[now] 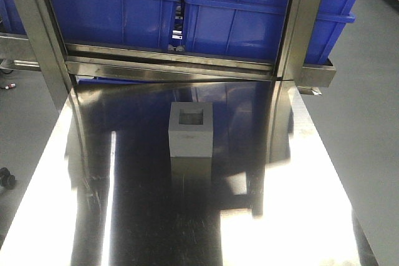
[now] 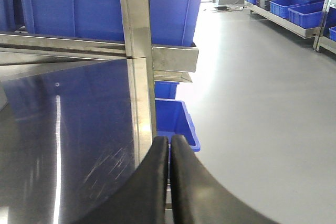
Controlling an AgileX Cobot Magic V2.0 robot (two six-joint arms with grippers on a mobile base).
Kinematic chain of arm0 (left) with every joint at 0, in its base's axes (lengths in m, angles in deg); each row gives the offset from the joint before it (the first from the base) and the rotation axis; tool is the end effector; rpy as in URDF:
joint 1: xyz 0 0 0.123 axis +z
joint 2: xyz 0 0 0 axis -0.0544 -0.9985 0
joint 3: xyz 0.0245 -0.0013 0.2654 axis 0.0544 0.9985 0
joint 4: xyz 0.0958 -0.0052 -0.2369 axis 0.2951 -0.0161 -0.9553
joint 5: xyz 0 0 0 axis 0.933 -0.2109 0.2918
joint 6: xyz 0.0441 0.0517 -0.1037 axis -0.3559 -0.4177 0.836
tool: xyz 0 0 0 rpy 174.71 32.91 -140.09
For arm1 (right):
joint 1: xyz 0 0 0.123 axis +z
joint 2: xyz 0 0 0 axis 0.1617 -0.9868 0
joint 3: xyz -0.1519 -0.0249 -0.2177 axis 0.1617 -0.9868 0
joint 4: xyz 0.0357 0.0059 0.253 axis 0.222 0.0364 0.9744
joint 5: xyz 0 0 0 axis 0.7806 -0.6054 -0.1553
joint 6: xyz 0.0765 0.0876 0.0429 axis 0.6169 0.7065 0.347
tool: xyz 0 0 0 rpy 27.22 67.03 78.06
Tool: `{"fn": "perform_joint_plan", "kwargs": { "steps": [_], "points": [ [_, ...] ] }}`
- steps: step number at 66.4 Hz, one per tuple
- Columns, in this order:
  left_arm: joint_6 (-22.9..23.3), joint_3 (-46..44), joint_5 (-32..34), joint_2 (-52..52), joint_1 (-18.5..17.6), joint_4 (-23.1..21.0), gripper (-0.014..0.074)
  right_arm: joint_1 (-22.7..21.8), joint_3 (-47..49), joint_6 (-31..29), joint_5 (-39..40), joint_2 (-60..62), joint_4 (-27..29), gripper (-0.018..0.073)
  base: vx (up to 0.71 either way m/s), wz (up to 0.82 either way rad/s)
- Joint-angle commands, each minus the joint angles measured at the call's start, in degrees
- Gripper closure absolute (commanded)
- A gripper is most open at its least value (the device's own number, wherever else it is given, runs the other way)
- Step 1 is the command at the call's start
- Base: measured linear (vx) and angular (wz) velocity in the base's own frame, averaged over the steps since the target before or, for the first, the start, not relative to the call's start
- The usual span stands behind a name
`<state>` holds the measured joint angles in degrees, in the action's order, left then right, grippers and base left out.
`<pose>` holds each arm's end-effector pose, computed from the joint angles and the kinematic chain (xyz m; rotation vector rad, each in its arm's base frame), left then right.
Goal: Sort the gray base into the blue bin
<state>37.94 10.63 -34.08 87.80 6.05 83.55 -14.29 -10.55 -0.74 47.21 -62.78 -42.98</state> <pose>0.1116 0.0066 0.1910 0.0244 1.6323 0.1117 0.1107 -0.0093 0.1786 0.0936 1.7267 -0.0447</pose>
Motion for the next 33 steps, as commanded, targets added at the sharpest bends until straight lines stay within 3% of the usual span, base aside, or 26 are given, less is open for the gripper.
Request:
{"fn": "perform_joint_plan", "kwargs": {
  "steps": [1, 24, 33],
  "points": [
    [0.1, -1.1, 4.5, 0.6, 0.1, -0.3, 0.0603, -0.2, -0.1, -0.7, 4.1, -1.1, -0.3, 0.0564, 0.0, 0.0],
    [0.2, -1.1, 5.2, 0.6, 0.1, -0.3, 0.0602, -0.2, -0.1, -0.7, 4.1, -1.1, -0.3, 0.0564, 0.0, 0.0],
    [0.2, -3.4, 11.5, 0.6, 0.1, -0.3, 0.0601, -0.2, -0.1, -0.7, 4.1, -1.1, -0.3, 0.0564, 0.0, 0.0]
  ]
}}
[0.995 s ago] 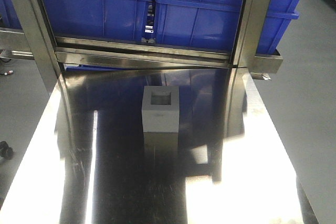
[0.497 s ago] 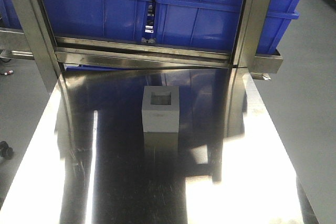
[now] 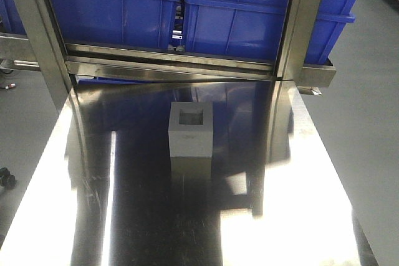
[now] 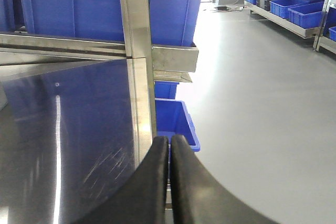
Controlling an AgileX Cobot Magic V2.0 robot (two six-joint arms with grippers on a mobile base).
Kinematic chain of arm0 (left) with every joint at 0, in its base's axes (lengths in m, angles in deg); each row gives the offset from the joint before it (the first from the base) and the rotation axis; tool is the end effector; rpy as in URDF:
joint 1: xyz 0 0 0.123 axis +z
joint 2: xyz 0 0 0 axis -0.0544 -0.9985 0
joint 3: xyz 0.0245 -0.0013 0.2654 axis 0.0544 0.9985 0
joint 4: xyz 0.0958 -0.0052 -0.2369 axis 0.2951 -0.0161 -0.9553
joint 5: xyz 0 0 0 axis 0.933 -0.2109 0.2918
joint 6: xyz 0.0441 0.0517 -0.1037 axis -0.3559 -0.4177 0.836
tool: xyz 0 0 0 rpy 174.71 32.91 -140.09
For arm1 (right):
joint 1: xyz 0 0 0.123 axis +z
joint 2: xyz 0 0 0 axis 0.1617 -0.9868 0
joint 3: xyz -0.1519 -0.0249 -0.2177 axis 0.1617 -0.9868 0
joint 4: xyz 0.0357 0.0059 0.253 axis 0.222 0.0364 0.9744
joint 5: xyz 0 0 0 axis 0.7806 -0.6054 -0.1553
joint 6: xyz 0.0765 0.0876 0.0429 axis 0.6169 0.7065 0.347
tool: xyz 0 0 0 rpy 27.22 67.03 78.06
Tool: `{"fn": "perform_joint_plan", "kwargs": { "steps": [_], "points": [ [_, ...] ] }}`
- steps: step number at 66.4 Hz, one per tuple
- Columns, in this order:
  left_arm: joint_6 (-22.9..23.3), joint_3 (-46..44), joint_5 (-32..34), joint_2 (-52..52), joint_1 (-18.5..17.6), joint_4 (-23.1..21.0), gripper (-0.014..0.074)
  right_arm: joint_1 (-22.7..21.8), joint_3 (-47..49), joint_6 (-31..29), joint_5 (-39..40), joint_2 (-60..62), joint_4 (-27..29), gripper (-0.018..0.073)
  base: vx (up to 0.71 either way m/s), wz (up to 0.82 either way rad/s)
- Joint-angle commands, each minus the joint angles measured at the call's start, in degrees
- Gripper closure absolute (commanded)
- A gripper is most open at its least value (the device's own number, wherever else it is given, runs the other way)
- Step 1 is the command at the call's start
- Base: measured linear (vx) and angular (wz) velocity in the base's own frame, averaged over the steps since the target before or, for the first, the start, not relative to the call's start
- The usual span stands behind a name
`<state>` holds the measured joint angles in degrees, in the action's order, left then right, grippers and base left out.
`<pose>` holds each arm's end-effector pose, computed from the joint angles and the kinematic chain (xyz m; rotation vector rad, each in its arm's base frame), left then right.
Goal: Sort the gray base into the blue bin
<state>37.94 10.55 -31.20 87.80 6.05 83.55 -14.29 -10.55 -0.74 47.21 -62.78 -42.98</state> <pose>0.1118 0.0063 0.1978 0.0255 1.5806 0.1119 0.1107 -0.0093 0.1786 0.0936 1.7267 -0.0447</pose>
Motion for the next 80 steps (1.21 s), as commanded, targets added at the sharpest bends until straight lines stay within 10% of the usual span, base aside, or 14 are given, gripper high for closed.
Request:
{"fn": "perform_joint_plan", "kwargs": {
  "steps": [1, 30, 53, 80],
  "points": [
    [0.2, -3.9, 9.3, 0.6, 0.1, -0.3, 0.0601, -0.2, -0.1, -0.7, 4.1, -1.1, -0.3, 0.0564, 0.0, 0.0],
    [0.2, -29.1, -13.3, -18.7, 0.1, -0.3, 0.0601, -0.2, -0.1, -0.7, 4.1, -1.1, -0.3, 0.0564, 0.0, 0.0],
    [0.2, -31.7, -13.7, -24.5, 0.1, -0.3, 0.0566, -0.2, -0.1, -0.7, 4.1, -1.1, -0.3, 0.0564, 0.0, 0.0],
    [0.2, -31.7, -13.7, -24.5, 0.1, -0.3, -0.0024, -0.2, -0.1, -0.7, 4.1, -1.1, -0.3, 0.0564, 0.0, 0.0]
  ]
}}
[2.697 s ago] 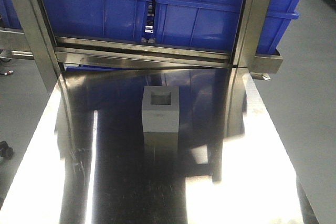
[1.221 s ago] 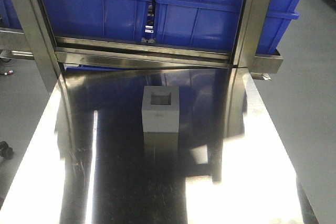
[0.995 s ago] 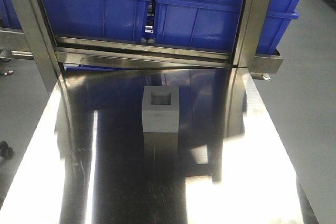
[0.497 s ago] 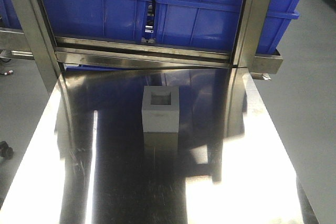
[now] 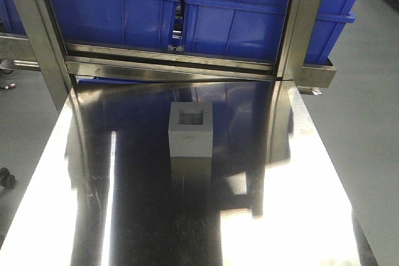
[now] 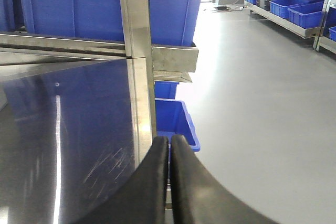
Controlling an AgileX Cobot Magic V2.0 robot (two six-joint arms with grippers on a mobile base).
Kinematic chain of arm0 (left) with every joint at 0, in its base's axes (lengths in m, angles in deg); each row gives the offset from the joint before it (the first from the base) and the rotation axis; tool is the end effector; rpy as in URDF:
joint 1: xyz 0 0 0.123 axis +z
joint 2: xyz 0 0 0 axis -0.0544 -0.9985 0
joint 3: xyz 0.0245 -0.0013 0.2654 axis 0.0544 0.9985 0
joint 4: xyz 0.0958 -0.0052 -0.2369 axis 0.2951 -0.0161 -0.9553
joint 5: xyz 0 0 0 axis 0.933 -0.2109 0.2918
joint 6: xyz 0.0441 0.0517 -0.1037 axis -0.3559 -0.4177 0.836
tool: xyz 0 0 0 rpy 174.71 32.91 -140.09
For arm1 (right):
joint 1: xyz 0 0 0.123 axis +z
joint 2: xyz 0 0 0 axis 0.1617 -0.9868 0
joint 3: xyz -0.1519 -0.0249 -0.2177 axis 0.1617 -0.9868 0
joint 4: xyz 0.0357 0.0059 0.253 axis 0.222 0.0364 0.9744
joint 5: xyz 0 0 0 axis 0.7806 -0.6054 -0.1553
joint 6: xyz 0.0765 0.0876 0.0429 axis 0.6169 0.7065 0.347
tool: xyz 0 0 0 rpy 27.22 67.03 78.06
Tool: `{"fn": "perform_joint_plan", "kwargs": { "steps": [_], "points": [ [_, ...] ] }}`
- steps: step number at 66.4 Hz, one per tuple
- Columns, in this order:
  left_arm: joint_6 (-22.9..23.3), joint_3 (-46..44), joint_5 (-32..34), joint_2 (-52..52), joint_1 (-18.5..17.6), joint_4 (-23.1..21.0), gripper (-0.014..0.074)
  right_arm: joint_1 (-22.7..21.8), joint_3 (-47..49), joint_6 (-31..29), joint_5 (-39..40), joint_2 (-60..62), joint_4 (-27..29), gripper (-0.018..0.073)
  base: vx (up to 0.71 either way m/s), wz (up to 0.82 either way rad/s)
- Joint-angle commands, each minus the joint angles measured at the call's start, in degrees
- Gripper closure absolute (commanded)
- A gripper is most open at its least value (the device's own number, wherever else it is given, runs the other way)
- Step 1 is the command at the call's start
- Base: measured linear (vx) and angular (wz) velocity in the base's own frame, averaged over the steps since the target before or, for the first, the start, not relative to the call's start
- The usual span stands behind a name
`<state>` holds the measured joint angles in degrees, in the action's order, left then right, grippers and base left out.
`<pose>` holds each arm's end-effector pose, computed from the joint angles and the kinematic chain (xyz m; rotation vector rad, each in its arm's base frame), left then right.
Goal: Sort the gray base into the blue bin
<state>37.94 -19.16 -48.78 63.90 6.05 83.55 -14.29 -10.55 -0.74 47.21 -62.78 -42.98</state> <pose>0.1400 0.0095 0.3020 0.0161 1.7861 0.1137 0.1107 -0.0093 0.1786 0.0936 1.7267 -0.0447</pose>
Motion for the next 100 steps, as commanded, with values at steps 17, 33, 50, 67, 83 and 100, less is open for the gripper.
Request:
{"fn": "perform_joint_plan", "kwargs": {
  "steps": [17, 33, 50, 67, 83, 100],
  "points": [
    [0.2, -2.0, 4.0, -0.6, 0.1, -0.3, -0.0061, -0.2, -0.1, -0.7, 4.1, -1.1, -0.3, 0.0564, 0.0, 0.0],
    [0.1, -2.0, 6.0, -0.7, 0.1, -2.1, 0.0004, -0.2, -0.1, -0.7, 4.1, -1.1, -0.3, 0.0564, 0.0, 0.0],
    [-3.4, -3.5, 5.2, -8.4, 0.1, -11.5, 0.001, -0.2, -0.1, -0.7, 4.1, -1.1, -0.3, 0.0564, 0.0, 0.0],
    [-23.4, -14.7, -0.9, -24.3, 0.1, -28.0, 0.001, -0.2, -0.1, -0.7, 4.1, -1.1, -0.3, 0.0564, 0.0, 0.0],
    [-32.4, -25.7, -4.8, -38.0, -3.5, -38.4, 0.001, -0.2, -0.1, -0.7, 4.1, -1.1, -0.3, 0.0564, 0.0, 0.0],
    [-29.7, -34.5, -2.4, -50.2, -13.6, -36.8, 0.0012, -0.2, -0.1, -0.7, 4.1, -1.1, -0.3, 0.0564, 0.0, 0.0]
  ]
}}
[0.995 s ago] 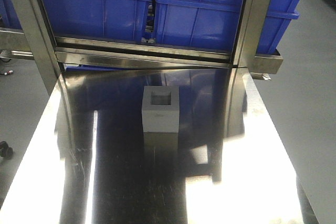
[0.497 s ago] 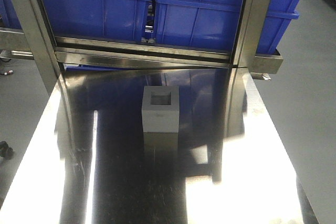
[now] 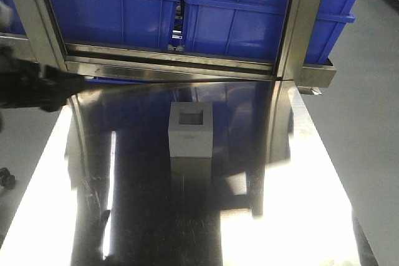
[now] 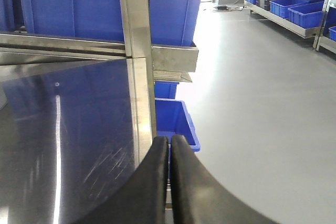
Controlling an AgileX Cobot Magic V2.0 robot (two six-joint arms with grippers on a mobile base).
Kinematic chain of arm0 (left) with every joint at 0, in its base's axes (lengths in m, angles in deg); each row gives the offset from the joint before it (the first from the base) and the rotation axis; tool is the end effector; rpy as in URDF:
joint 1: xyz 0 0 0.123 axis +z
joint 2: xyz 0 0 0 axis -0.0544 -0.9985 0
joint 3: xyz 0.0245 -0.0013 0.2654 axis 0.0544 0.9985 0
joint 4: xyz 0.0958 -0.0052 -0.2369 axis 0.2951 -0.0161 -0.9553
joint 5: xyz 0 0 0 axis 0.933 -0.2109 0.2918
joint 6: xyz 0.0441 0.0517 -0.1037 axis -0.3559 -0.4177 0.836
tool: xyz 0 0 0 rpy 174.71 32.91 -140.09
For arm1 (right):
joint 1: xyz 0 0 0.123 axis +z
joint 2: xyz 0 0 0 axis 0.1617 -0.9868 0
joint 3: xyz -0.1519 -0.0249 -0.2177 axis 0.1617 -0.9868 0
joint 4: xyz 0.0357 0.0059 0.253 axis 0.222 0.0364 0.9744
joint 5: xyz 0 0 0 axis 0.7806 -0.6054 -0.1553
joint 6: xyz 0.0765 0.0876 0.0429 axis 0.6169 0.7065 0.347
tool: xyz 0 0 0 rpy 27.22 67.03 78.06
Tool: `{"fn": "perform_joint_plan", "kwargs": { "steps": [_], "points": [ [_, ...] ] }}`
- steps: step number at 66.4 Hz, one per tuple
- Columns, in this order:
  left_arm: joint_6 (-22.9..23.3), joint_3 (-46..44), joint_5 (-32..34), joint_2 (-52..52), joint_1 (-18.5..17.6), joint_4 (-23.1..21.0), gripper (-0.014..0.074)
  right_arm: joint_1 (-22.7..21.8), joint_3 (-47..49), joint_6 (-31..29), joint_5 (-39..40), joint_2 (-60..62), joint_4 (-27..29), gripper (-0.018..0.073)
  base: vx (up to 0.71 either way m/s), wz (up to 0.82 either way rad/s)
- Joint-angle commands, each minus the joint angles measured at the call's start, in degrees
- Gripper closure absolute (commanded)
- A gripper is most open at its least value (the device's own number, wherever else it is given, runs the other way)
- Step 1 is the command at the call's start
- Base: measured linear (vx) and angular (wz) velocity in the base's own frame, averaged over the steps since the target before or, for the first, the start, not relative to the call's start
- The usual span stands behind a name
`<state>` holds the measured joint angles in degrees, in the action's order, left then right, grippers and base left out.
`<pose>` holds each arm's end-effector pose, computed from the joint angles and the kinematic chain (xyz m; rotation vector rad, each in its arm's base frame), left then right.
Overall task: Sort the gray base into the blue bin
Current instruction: 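Reach the left gripper to the gray hollow block and grasp it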
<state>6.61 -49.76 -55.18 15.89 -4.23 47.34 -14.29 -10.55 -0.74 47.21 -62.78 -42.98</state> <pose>0.3009 -0.0721 0.3115 0.3601 2.0917 -0.3261 0.1107 -0.0093 0.1786 0.0936 1.7267 -0.0447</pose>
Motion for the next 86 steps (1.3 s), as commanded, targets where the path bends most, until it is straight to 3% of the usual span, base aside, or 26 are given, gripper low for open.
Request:
{"fn": "perform_joint_plan", "kwargs": {
  "steps": [1, 9, 19, 28, 39, 62, 86],
  "points": [
    [2.2, -4.2, 4.3, -3.1, -3.9, 0.0, 0.0014, -0.2, -0.1, -0.7, 4.1, -1.1, -0.3, 0.0564, 0.0, 0.0],
    [9.4, -7.5, 5.9, -8.3, -9.3, 7.9, 0.0035, -0.2, -0.1, -0.7, 4.1, -1.1, -0.3, 0.0564, 0.0, 0.0],
    [24.4, -12.9, 4.9, -15.0, -15.8, 22.7, 0.0043, -0.2, -0.1, -0.7, 4.1, -1.1, -0.3, 0.0564, 0.0, 0.0],
    [35.7, -18.9, 3.2, -20.8, -19.4, 30.3, 0.0041, -0.2, -0.1, -0.7, 4.1, -1.1, -0.3, 0.0564, 0.0, 0.0],
    [41.9, -26.3, -0.4, -28.5, -20.3, 31.8, 0.0038, -0.2, -0.1, -0.7, 4.1, -1.1, -0.3, 0.0564, 0.0, 0.0],
    [42.1, -35.2, -3.5, -39.4, -20.3, 31.4, -0.008, -0.2, -0.1, -0.7, 4.1, -1.1, -0.3, 0.0564, 0.0, 0.0],
    [45.2, -37.3, -3.7, -44.9, -20.3, 31.4, -0.007, -0.2, -0.1, -0.7, 4.1, -1.1, -0.3, 0.0564, 0.0, 0.0]
  ]
}}
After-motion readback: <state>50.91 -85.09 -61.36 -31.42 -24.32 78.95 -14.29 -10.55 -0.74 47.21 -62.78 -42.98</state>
